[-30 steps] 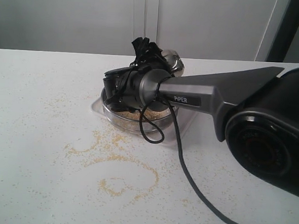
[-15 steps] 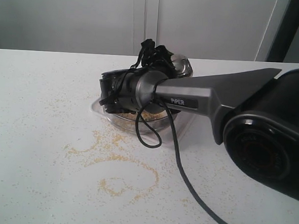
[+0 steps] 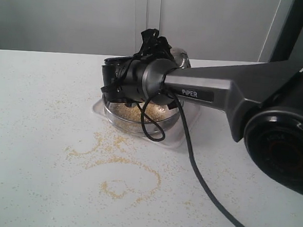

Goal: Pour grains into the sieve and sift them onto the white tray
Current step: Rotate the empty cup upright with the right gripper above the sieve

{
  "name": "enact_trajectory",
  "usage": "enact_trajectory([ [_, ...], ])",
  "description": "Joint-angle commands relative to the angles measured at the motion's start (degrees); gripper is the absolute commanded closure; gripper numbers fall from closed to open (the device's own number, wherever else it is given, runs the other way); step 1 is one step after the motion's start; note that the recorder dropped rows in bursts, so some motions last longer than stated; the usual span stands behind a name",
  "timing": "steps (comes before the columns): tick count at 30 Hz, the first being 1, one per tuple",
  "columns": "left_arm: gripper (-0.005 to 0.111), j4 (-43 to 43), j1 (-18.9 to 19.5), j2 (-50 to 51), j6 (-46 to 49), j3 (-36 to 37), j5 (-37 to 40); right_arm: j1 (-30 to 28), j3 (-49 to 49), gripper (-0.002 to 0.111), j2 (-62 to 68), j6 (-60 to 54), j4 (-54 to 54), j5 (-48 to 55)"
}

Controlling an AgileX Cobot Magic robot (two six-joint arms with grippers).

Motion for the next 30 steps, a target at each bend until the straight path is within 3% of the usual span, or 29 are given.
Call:
enact_trajectory([
  [1,0.107,-0.44,0.15,-0.30,-0.15,0.16,-0.13,0.03,0.13,0.108,-2.35,0.31,5.75,-2.03],
  [13,0.107,-0.44,0.15,-0.30,-0.15,0.16,-0.13,-2.75,0.13,0.108,-10.40,1.25,25.85,-8.37],
  [30,0.107,-0.44,0.15,-0.30,-0.15,0.16,-0.13,-12.40,0.13,0.108,-13.26,-0.12,55.80,-10.94],
])
